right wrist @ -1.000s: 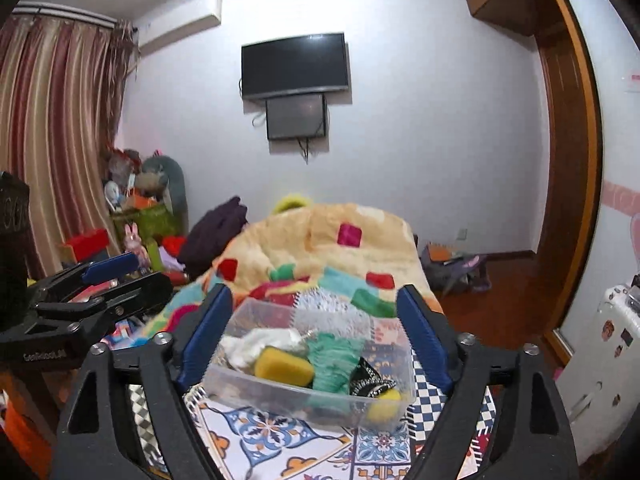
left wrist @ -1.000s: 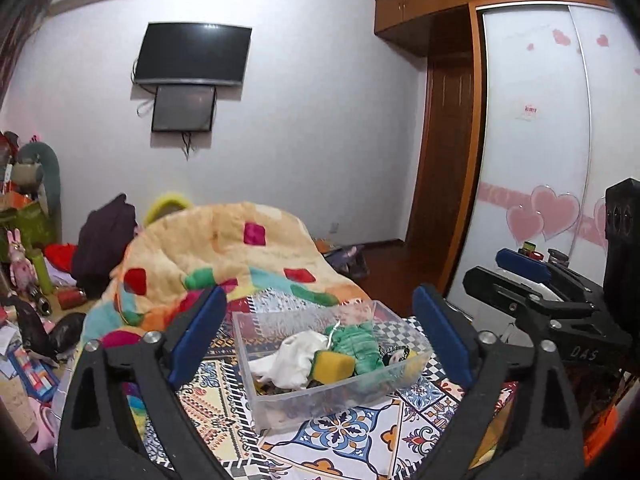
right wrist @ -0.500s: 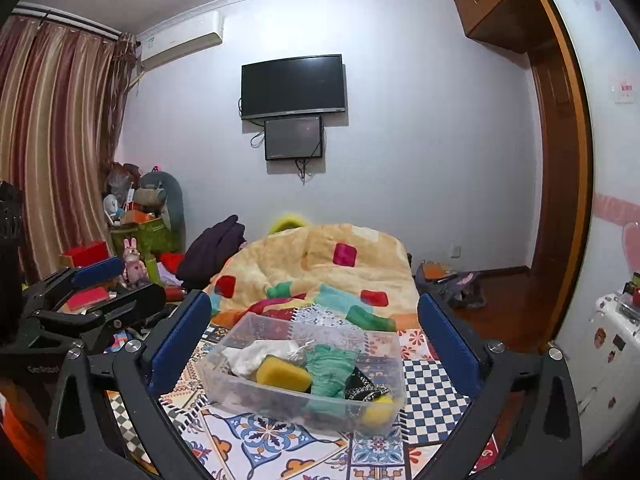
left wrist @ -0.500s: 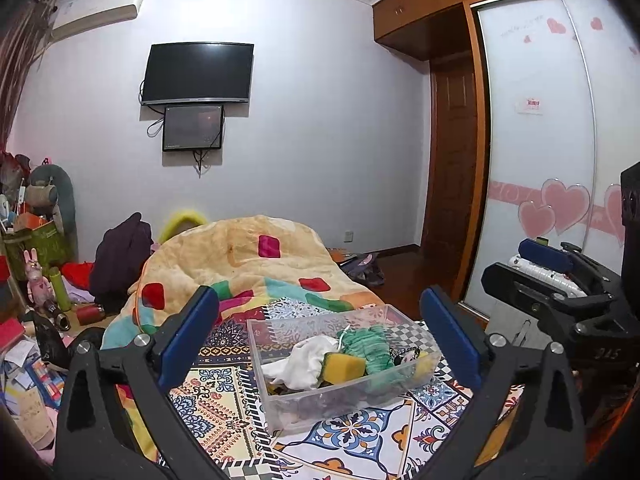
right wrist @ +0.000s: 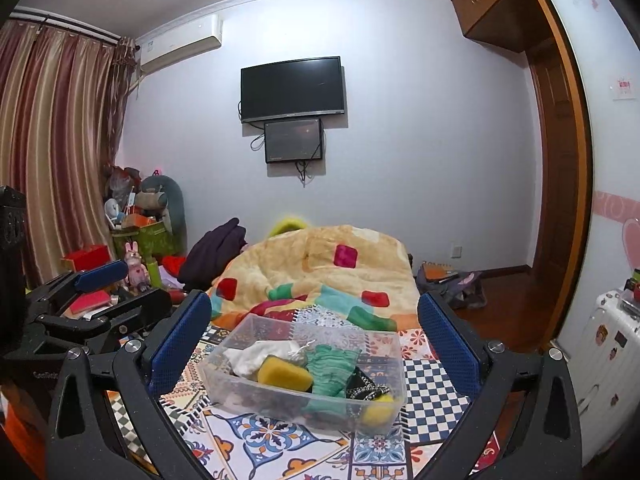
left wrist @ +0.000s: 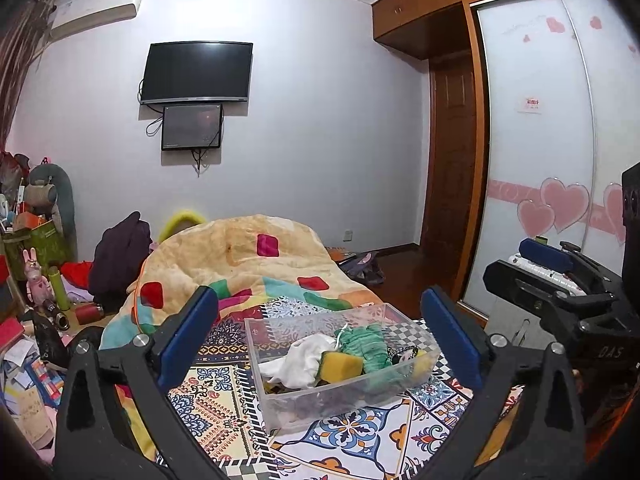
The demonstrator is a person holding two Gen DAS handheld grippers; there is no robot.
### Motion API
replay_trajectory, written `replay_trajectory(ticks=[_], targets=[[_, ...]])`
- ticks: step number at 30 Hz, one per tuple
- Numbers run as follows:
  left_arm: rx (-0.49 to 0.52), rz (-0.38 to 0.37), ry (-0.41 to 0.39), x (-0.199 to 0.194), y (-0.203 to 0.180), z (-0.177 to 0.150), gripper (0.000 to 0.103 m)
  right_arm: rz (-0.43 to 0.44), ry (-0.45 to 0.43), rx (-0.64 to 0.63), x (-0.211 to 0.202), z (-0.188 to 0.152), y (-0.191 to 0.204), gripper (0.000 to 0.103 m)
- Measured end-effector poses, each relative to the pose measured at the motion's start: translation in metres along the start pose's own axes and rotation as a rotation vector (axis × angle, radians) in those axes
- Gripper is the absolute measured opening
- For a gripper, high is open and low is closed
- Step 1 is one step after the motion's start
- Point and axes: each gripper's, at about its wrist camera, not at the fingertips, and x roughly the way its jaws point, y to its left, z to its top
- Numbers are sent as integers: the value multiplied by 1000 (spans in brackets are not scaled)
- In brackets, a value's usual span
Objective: Organize soft objects
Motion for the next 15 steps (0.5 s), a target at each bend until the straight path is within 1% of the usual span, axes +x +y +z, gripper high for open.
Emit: replay_trajectory(ticks=[15], targets=[[-8, 0, 2, -1, 1, 0, 103, 2, 0, 6, -3, 1, 0, 103]])
